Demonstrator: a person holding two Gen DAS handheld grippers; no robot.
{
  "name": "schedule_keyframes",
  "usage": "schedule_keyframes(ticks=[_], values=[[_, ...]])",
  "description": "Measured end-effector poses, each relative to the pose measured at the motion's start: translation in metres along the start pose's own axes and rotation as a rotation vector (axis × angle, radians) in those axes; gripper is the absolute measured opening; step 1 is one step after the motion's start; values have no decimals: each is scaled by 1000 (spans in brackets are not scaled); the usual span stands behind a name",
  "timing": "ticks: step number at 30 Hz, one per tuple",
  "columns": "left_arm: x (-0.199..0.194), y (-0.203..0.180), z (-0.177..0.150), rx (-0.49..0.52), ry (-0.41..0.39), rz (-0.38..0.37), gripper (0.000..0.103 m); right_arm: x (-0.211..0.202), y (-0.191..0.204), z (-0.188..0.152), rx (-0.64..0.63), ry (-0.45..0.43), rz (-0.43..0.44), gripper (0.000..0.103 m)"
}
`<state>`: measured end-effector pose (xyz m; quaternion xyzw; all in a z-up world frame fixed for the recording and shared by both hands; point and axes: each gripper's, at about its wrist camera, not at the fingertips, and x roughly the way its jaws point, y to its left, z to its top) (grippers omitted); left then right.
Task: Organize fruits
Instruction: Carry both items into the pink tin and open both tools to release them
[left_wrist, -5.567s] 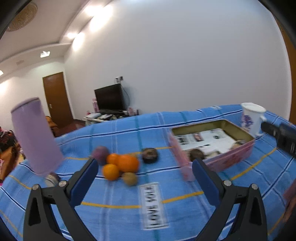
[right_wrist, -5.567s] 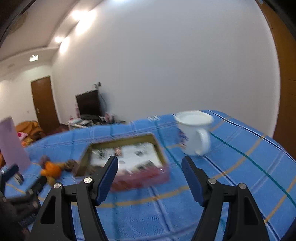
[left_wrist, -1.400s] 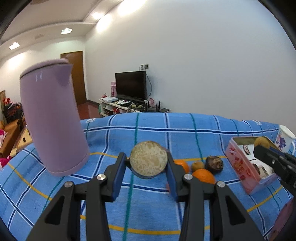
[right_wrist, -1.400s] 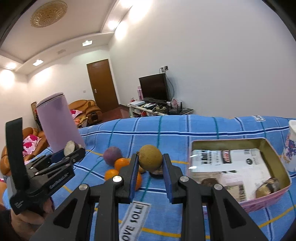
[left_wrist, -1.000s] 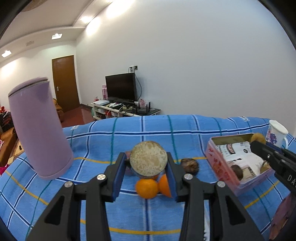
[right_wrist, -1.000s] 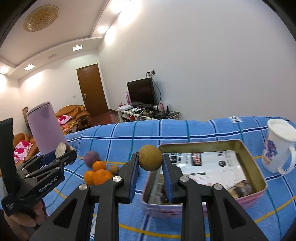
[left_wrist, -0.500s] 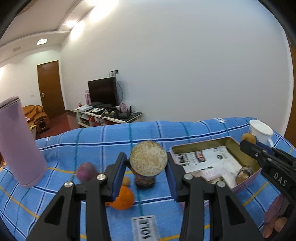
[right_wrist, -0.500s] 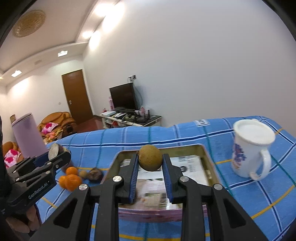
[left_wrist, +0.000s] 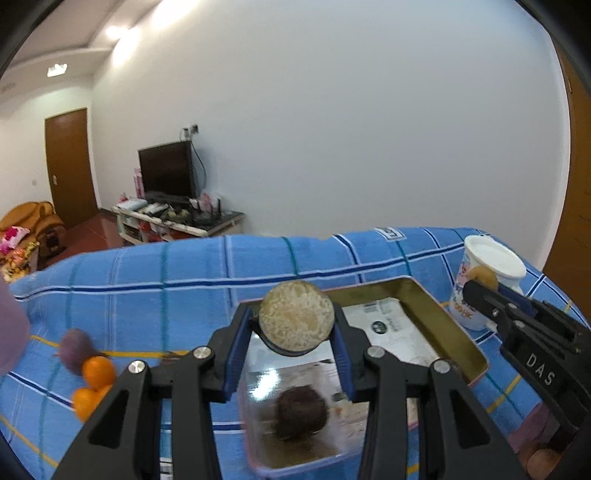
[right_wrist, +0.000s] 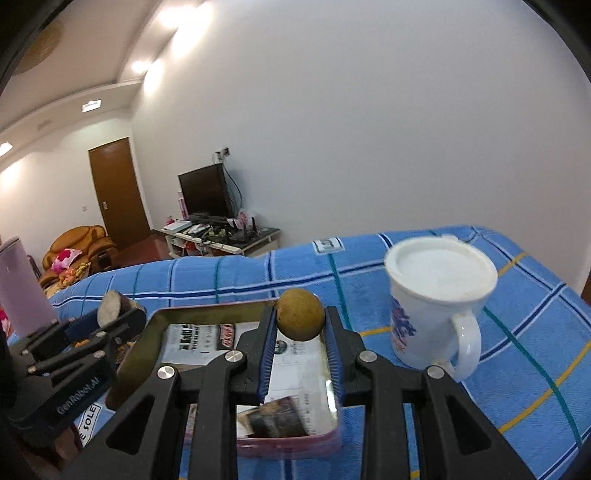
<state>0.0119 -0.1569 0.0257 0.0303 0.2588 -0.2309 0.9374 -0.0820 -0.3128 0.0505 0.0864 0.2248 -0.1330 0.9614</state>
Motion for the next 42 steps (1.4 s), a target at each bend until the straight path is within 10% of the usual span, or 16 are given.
schedule_keyframes(ticks=[14, 42], values=[[28, -15, -8, 18, 68, -12, 43, 40, 14, -11, -27, 189, 56, 28], [52, -18, -13, 20, 198, -3, 44, 55, 6, -13, 25, 237, 101, 35]])
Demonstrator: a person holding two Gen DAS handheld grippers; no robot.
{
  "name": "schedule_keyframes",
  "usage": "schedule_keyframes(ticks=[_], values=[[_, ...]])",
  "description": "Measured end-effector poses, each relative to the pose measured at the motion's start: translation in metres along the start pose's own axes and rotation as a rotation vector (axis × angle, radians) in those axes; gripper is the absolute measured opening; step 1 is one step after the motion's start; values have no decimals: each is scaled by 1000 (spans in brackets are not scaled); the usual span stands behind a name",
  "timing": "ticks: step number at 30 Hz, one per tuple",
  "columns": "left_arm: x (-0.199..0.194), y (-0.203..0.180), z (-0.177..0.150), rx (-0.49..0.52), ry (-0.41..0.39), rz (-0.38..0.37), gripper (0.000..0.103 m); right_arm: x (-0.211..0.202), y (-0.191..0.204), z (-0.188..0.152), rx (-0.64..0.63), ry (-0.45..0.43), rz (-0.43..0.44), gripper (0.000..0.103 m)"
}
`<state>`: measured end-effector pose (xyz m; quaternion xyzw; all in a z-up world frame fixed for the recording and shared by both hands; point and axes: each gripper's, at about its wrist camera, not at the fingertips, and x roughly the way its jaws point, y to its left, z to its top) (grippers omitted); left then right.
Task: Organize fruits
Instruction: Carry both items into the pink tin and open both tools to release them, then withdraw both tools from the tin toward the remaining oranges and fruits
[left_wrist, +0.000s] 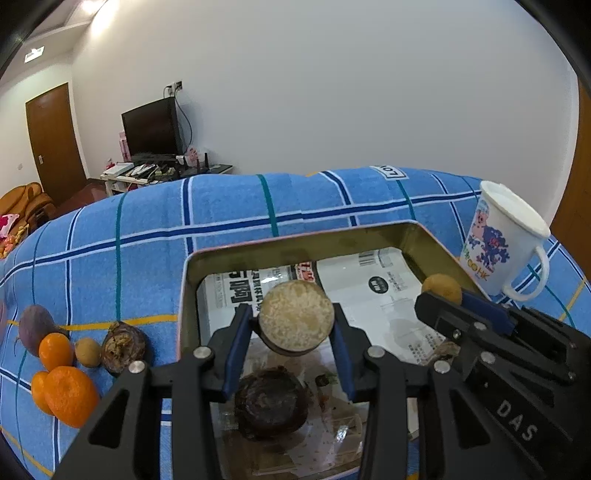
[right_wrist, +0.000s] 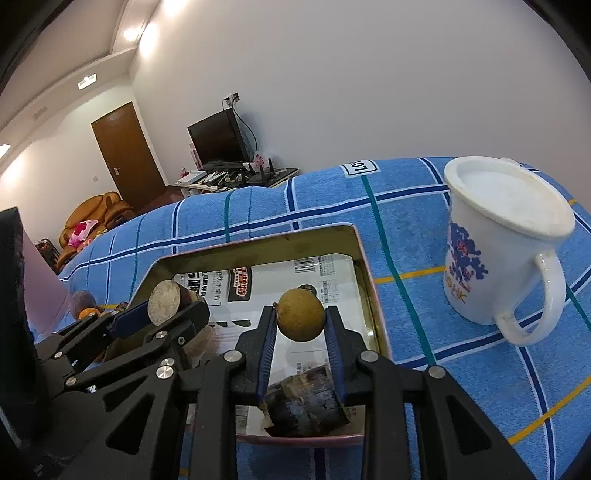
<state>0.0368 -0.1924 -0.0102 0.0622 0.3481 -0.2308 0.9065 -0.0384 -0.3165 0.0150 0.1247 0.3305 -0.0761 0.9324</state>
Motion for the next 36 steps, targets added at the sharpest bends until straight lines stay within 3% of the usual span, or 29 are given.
schedule_keyframes(ticks=[9, 11, 13, 15, 19, 21, 26, 31, 36], values=[[-5, -2, -1, 11, -17, 15, 46, -6, -3, -1, 37, -20, 11, 38], [-6, -3, -2, 18, -26, 18, 52, -12, -7, 0, 61, -51, 21, 38], [-10, -5, -2, 23, -41, 37, 65, -18, -9, 0, 67, -86, 13, 42], [-15, -4, -2, 21, -66, 58, 74, -26, -10, 1, 70, -139, -9, 59], [-32, -2, -5, 5, -154, 96, 98, -53, -12, -1, 80, -316, -73, 72], [-41, 0, -6, -9, -206, 122, 103, -64, -12, -3, 81, -393, -113, 81], [-56, 5, -10, -10, -278, 158, 103, -72, -11, -6, 80, -458, -134, 82], [-65, 8, -12, 22, -316, 195, 103, -77, -3, -9, 43, -502, -126, 82], [-75, 19, -18, -18, -326, 196, 103, -81, 3, -10, 18, -530, -132, 82]])
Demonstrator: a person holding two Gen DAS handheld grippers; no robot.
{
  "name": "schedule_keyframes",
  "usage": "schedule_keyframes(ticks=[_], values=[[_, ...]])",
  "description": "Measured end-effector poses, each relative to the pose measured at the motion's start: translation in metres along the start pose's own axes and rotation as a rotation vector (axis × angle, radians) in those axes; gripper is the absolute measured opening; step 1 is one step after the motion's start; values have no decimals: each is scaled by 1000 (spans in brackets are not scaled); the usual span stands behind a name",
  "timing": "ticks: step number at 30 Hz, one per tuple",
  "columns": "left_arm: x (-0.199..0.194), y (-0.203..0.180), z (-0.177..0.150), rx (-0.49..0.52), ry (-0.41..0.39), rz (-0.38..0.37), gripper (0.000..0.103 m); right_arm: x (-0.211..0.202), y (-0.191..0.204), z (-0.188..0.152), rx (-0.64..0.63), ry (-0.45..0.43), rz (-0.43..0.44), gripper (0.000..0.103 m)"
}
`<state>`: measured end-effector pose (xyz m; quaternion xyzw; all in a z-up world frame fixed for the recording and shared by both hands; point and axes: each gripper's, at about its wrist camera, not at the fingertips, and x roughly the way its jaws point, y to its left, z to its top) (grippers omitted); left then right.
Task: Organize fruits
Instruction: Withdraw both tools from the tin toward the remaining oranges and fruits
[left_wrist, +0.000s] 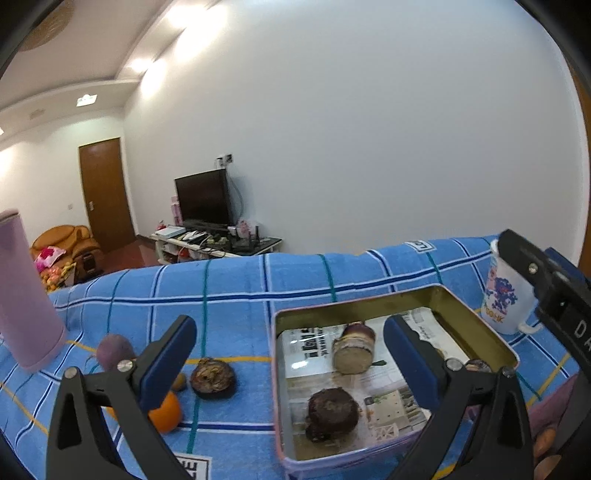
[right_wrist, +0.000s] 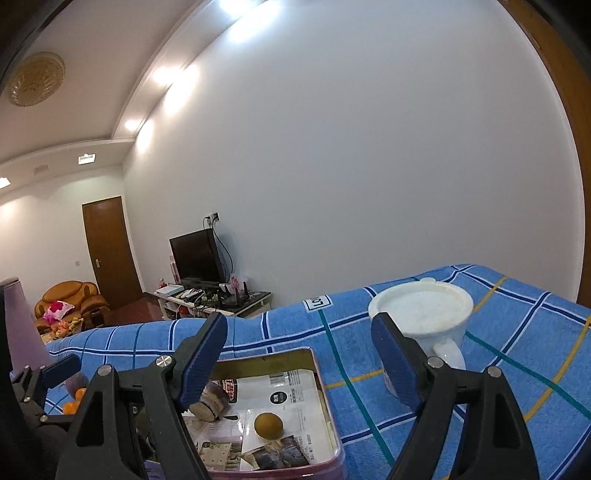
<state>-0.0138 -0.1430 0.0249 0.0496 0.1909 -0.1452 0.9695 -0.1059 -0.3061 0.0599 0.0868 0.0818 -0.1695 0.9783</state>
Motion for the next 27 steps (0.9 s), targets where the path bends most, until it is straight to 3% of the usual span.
schedule_keyframes(ticks=[10, 27], values=[[-8, 4, -7, 10, -17, 49, 103, -6, -2, -2, 22, 9, -7, 82], [-15, 22, -10, -25, -12, 63, 103, -8, 2, -5, 26, 15, 0, 82]])
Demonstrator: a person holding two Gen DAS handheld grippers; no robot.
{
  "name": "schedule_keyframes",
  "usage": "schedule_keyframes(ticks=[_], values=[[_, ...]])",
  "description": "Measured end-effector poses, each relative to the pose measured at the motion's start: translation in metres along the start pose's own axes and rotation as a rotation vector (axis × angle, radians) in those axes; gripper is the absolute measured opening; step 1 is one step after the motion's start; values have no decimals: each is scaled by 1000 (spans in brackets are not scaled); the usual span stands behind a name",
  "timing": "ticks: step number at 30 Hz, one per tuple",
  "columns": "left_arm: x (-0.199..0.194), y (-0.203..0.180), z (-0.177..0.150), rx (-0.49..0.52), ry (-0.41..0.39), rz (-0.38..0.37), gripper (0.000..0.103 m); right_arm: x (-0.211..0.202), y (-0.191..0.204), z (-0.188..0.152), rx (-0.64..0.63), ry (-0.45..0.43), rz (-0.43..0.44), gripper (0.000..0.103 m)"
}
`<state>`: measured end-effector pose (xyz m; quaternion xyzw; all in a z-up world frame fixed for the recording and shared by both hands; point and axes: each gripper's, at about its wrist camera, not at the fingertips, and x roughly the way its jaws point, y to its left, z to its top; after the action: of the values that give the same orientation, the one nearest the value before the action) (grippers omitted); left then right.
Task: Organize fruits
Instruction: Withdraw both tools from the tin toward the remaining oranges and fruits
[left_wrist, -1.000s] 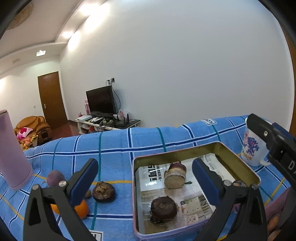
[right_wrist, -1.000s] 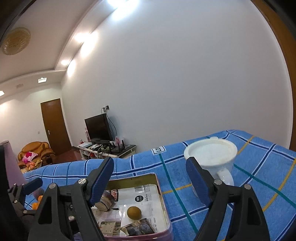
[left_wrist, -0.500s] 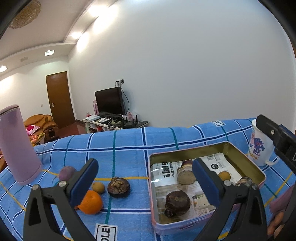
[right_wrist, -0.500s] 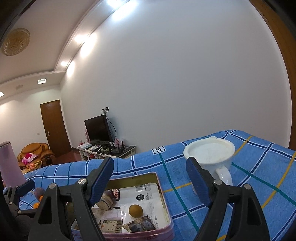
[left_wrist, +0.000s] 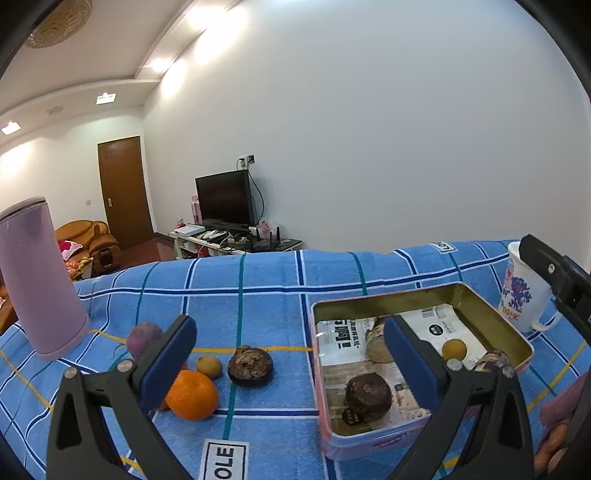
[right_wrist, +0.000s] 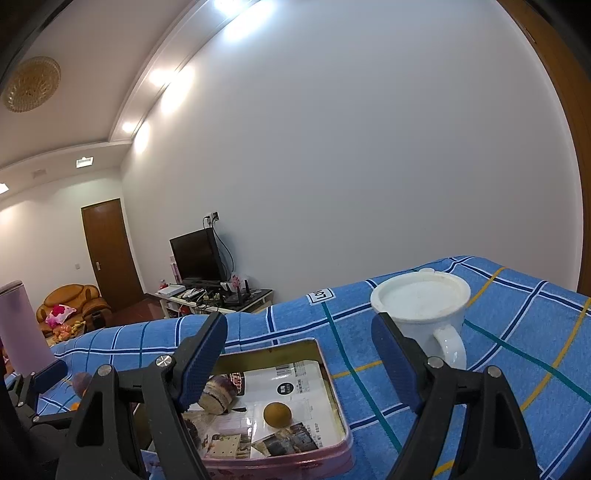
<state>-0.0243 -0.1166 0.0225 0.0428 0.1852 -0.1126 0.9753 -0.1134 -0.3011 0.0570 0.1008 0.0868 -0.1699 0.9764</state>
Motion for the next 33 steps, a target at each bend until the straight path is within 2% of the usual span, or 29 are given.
schedule_keyframes(ticks=[14, 24, 27, 30, 33], values=[[0, 15, -4, -3, 41, 3, 103, -4, 5, -3, 2, -4, 18, 82], [8, 36, -8, 85, 88, -6, 103, -5, 7, -4, 4, -1, 14, 82], [10, 49, -8, 57, 92, -7, 103, -7, 9, -4, 7, 3, 6, 82], [15, 71, -9, -22, 107, -11, 103, -9, 16, -6, -13, 6, 1, 81], [18, 90, -11, -51, 114, 25, 103, -5, 32, -9, -56, 35, 23, 81]])
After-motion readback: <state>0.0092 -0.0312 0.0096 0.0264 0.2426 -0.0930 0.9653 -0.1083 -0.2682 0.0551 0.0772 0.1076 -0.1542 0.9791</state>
